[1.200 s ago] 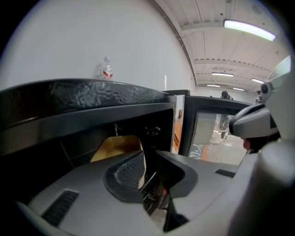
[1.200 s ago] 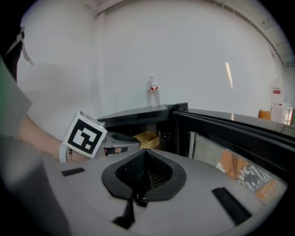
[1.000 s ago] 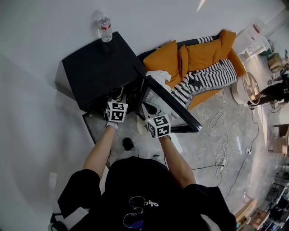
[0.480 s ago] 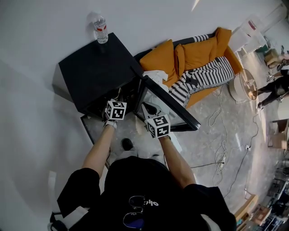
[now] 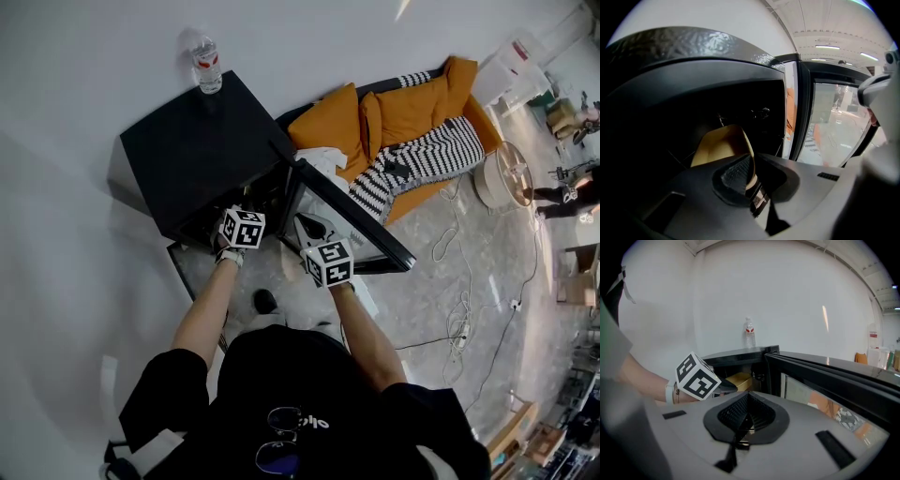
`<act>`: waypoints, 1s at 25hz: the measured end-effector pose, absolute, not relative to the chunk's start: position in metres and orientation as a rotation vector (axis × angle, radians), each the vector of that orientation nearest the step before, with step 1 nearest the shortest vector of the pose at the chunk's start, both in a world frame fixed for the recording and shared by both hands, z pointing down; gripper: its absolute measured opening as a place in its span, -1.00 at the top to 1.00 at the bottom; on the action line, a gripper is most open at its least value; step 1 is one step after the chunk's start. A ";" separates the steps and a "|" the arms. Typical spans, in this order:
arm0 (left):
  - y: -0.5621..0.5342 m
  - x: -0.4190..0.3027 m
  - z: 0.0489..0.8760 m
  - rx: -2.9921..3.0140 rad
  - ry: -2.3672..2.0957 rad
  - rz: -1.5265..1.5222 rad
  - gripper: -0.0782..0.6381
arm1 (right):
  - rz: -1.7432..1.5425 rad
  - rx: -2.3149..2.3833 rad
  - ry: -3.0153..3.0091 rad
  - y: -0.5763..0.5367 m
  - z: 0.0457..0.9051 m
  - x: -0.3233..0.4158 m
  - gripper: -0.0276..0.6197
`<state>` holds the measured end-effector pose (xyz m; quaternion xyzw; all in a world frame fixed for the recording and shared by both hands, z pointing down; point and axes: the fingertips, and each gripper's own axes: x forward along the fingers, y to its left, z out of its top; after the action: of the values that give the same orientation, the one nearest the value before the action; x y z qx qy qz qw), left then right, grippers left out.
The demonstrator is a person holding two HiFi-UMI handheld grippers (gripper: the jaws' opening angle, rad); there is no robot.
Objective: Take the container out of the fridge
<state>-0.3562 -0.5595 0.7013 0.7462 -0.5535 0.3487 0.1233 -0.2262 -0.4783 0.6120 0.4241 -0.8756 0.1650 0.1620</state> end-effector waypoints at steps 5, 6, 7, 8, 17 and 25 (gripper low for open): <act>-0.551 -0.353 0.699 2.176 -1.621 0.971 0.71 | 0.467 1.212 -2.501 -0.476 0.611 -0.221 0.90; -0.550 -0.354 0.698 2.176 -1.624 0.955 0.71 | 0.468 1.212 -2.501 -0.477 0.610 -0.220 0.90; -0.549 -0.354 0.697 2.177 -1.628 0.937 0.71 | 0.469 1.212 -2.500 -0.478 0.610 -0.220 0.90; -0.548 -0.355 0.696 2.180 -1.631 0.917 0.71 | 0.470 1.211 -2.500 -0.480 0.610 -0.220 0.90; -0.538 -0.352 0.685 2.196 -1.661 0.816 0.72 | 0.471 1.164 -2.518 -0.484 0.612 -0.222 0.90; -0.500 -0.334 0.655 2.172 -1.727 0.683 0.72 | 0.458 1.086 -2.566 -0.465 0.602 -0.206 0.89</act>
<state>-0.3341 -0.5001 0.6547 0.7524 -0.5982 0.2366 0.1416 -0.2061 -0.4646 0.6020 0.3797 -0.8973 0.1601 0.1586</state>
